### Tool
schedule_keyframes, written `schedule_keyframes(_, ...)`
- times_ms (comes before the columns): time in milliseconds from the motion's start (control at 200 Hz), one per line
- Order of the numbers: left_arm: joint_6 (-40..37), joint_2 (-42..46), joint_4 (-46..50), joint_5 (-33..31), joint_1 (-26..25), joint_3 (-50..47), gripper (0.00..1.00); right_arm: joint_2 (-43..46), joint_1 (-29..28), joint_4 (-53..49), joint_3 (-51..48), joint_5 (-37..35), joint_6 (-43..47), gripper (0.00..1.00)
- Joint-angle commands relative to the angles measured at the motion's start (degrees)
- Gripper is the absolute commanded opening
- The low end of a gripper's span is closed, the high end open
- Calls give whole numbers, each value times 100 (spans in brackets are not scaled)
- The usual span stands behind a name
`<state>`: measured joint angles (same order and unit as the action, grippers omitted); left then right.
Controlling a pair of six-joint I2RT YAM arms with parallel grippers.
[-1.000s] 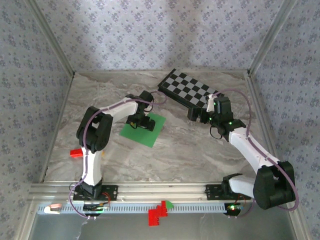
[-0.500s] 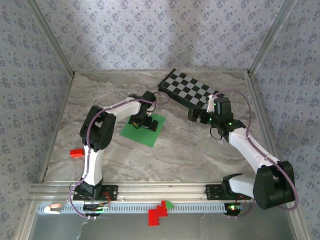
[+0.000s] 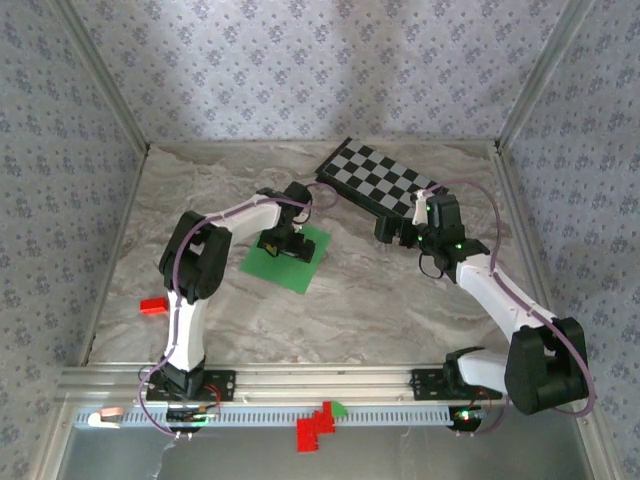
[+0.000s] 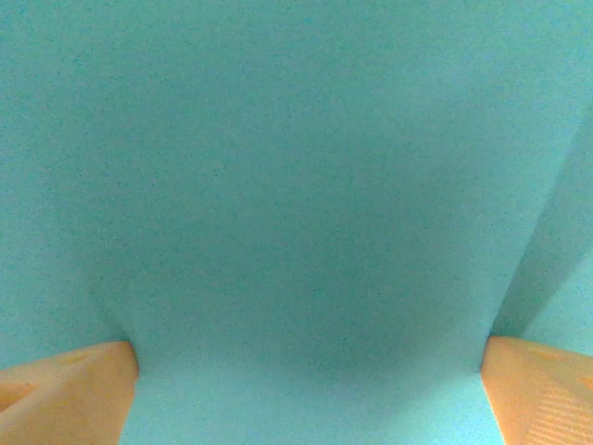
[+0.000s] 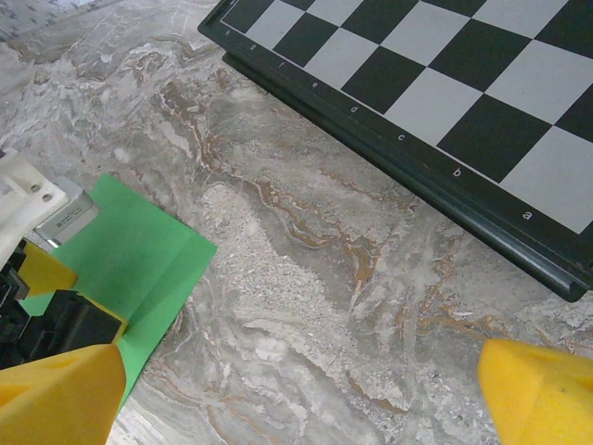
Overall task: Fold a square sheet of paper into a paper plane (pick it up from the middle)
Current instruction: First fold the square sheet of paper in half at the center of the table.
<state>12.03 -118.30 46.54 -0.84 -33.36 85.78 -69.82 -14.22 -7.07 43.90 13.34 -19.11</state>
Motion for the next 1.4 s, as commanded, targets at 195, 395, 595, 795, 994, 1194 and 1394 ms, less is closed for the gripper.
schedule_keyframes(195,79,-240,141,119,16,-123,94,-31,49,12,-22,74,-65,100)
schedule_keyframes(395,221,-110,-75,252,-11,-248,84,-30,49,-7,-38,62,-65,100)
schedule_keyframes(595,520,281,-721,598,-19,-622,69,-40,42,-41,-1,89,-75,100)
schedule_keyframes(795,750,736,-1557,1259,-20,-1053,46,-65,56,-65,59,62,-99,100)
schedule_keyframes(994,1547,1828,-3315,3082,-20,-1963,32,28,63,-179,106,38,-55,100)
schedule_keyframes(1194,2878,2755,-5110,4331,-15,-3090,31,182,52,-359,174,110,-27,100)
schedule_keyframes(1394,3595,2859,-5935,4246,-29,-3847,31,77,-320,-450,274,140,140,99)
